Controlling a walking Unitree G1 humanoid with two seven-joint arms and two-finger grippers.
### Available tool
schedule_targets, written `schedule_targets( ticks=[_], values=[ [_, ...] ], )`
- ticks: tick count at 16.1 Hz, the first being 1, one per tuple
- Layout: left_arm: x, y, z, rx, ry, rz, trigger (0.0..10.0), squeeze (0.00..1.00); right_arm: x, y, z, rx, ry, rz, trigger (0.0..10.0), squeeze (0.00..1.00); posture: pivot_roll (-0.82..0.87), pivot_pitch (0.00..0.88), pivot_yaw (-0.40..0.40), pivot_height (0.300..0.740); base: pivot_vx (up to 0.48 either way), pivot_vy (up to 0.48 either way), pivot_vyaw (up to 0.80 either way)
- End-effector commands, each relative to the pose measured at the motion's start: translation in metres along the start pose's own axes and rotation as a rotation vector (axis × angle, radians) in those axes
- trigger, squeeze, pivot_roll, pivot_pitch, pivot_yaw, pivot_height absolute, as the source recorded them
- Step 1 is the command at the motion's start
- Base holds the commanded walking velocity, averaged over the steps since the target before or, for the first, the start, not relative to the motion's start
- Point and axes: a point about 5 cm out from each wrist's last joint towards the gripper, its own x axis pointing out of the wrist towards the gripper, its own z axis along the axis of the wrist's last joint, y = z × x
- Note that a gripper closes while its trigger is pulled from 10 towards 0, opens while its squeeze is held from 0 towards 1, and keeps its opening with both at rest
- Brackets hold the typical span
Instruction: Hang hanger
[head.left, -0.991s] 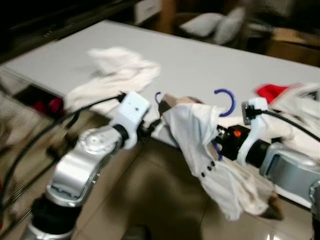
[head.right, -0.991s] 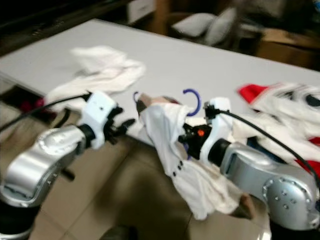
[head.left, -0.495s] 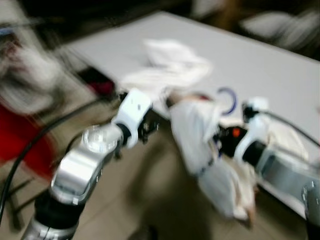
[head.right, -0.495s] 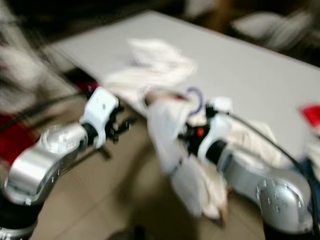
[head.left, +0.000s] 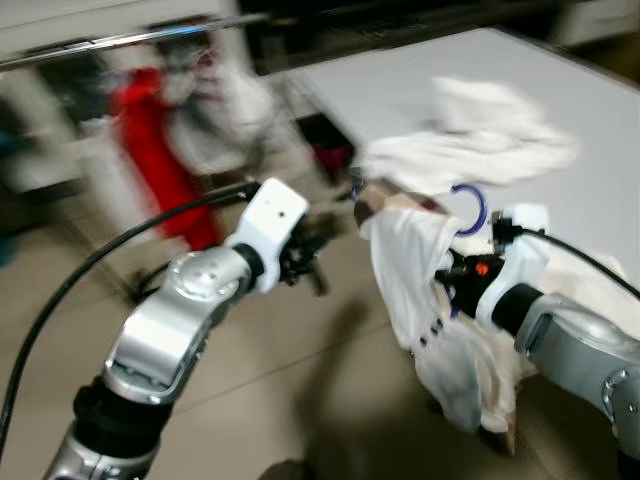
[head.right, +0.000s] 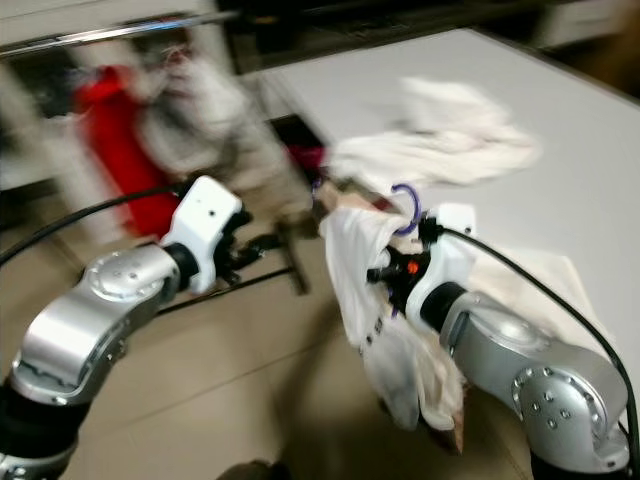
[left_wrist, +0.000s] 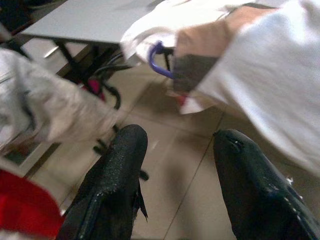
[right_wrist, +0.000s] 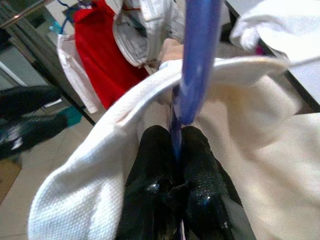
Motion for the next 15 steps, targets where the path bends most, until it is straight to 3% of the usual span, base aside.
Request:
schedule_targets(
  ticks=[1, 15],
  values=[
    [-0.003, 0.003, 0.0, 0.012, 0.003, 0.01, 10.0, 0.0, 0.0, 0.004, 0.005, 0.009, -0.044, 0.011, 10.0, 0.0, -0.05, 0.04, 0.071, 0.74, 0.0, 0.0, 0.8],
    [-0.001, 0.005, 0.0, 0.019, -0.004, 0.011, 10.0, 0.0, 0.001, 0.002, -0.008, 0.01, 0.002, 0.007, 10.0, 0.0, -0.06, 0.036, 0.083, 0.74, 0.0, 0.0, 0.8]
  ],
)
